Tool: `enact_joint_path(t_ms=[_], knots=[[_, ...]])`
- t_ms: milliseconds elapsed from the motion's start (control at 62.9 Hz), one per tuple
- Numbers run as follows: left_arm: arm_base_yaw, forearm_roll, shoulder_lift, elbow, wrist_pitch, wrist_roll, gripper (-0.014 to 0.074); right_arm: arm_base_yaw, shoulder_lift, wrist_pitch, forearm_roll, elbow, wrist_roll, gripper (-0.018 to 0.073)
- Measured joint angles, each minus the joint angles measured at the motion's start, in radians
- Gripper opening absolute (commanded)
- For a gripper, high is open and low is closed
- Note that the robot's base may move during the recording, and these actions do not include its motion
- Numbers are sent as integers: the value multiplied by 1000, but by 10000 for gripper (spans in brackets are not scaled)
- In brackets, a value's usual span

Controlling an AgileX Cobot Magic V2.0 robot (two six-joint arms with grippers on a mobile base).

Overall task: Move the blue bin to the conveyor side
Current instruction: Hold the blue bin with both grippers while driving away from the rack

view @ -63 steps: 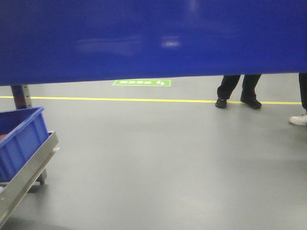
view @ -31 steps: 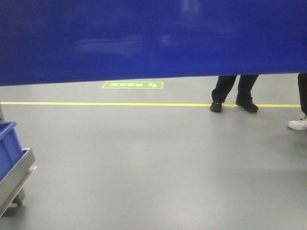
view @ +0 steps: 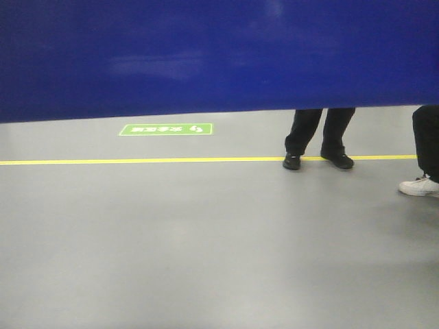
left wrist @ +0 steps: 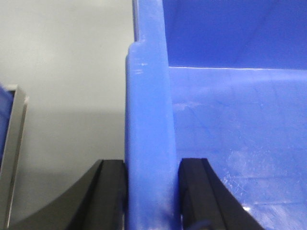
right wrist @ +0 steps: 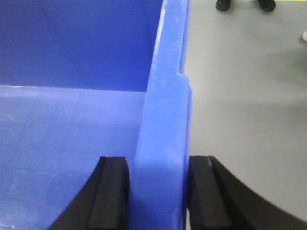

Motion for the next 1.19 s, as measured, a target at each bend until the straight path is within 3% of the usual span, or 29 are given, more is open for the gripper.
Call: enact_joint_path(t_ms=[1193], knots=[[0,6,0,0,-8,0,-18,0,0,-4,2,0,0,-81]])
